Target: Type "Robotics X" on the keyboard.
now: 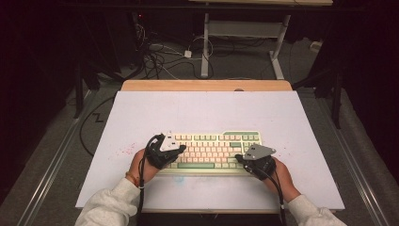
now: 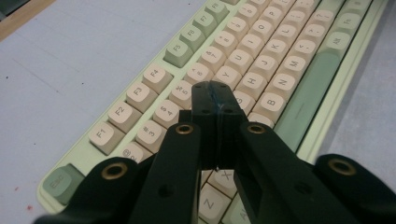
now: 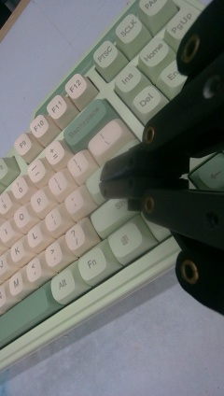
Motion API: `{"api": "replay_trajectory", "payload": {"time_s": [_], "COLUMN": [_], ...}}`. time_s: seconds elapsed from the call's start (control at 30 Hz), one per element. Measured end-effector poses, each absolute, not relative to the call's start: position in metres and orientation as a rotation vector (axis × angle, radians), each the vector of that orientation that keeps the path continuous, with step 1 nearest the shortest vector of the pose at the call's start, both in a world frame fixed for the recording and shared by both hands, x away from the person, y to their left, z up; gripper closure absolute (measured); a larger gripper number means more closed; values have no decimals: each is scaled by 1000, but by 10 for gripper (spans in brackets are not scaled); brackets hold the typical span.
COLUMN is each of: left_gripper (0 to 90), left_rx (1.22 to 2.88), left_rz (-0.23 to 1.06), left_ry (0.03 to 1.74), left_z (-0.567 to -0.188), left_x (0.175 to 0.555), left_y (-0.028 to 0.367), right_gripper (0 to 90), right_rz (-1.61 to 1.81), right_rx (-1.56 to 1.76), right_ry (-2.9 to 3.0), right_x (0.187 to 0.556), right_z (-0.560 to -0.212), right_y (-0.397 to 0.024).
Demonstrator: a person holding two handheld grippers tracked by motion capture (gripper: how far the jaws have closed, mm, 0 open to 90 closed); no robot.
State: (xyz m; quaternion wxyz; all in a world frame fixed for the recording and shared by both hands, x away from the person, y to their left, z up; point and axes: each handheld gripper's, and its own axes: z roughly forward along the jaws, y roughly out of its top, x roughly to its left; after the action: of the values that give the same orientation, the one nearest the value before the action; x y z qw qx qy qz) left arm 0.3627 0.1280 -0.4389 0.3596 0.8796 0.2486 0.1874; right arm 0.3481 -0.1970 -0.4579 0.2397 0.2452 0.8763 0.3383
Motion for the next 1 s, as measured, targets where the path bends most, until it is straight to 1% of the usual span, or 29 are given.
{"api": "replay_trajectory", "payload": {"time_s": [0.43,1.0], "left_gripper": [874,874], "left_rx": [2279,2336], "left_rz": [465,452], "left_ry": [653,658], "left_z": [-444,-451], "left_x": [372,384], "left_y": [124,114], "right_gripper": [900,900], "right_rz": [924,923], "right_rx": [675,665], "right_ry": [2400,2397], "right_x": [347,348], "right_z": [-458,-458], "right_y": [-197,-197]}}
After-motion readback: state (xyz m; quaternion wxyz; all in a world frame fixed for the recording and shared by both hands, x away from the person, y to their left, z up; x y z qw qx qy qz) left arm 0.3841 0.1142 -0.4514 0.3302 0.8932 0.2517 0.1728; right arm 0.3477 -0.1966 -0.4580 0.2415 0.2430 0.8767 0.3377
